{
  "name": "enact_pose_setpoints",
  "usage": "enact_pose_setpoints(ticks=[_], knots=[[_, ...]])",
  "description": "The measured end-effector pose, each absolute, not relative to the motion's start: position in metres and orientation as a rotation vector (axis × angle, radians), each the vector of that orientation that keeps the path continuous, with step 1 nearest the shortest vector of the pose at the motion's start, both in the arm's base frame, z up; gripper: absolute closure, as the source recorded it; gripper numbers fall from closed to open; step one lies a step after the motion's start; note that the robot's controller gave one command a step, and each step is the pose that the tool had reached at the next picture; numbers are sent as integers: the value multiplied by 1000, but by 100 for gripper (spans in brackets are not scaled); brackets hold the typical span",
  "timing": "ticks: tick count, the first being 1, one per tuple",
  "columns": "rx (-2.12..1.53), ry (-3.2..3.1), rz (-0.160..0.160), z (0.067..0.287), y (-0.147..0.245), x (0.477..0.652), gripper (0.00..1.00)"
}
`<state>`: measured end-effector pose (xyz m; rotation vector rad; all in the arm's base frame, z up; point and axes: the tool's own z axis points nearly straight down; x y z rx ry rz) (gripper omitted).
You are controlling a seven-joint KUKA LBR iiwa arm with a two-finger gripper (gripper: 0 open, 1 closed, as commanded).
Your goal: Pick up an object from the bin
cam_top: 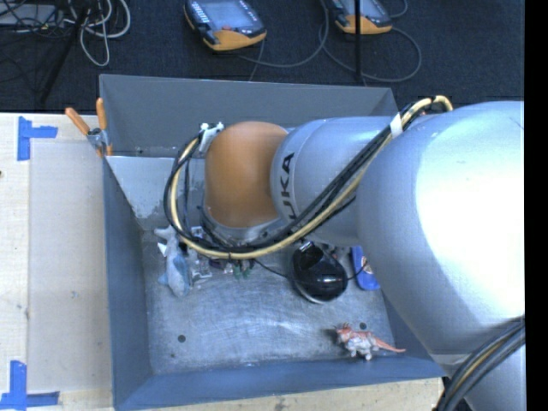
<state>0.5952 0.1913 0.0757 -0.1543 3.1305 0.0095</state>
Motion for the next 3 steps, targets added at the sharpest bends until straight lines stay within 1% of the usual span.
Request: enact_pose_setpoints(ticks=[1, 2, 3], knots=[[-45, 3145, -1, 121, 198, 596, 100], [-227, 3132, 0, 158, 194, 590, 100], [-200, 3138, 0, 210, 199, 604, 100]])
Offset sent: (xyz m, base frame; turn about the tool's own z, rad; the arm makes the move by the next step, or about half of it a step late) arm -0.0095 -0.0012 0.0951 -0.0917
